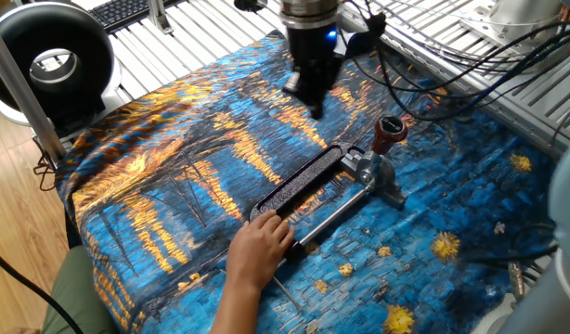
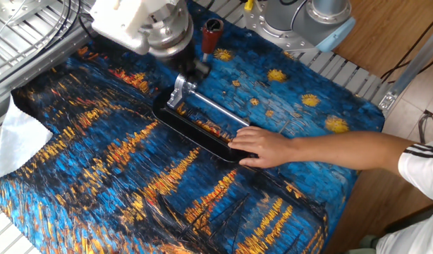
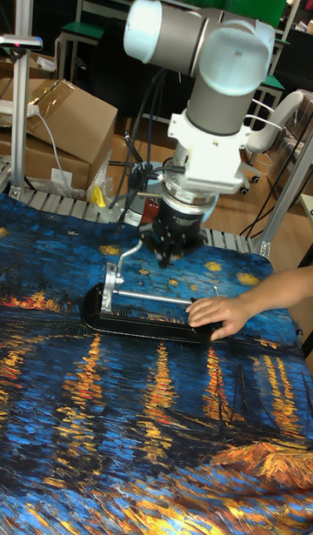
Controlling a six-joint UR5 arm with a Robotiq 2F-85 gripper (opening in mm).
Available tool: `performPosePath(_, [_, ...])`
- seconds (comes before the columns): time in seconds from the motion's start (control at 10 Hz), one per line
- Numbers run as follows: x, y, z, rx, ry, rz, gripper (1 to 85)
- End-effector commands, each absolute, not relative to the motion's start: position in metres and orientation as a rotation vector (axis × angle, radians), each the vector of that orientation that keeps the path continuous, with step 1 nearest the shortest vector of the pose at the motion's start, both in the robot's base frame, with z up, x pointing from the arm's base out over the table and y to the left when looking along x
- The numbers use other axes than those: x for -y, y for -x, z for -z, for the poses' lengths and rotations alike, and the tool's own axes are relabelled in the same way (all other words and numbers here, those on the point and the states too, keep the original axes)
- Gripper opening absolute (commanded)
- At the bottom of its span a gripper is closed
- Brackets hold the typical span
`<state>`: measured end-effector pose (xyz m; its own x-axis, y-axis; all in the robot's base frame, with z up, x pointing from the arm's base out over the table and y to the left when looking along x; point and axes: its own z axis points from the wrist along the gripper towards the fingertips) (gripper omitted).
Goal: Pull up the lever
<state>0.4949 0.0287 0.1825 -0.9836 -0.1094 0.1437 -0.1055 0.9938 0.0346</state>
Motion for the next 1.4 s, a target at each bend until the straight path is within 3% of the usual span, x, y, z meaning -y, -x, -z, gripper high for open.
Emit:
performPosePath(0.0, [-0.029, -0.553, -0.180, 3.200, -0.108, -0.009, 1.0])
performPosePath(0.7, [-0.036, -0.562, -0.166, 3.165, 0.433, 0.105, 1.0])
performPosePath(1.3, [-0.034, -0.560, -0.157, 3.154, 0.397, 0.127, 1.0])
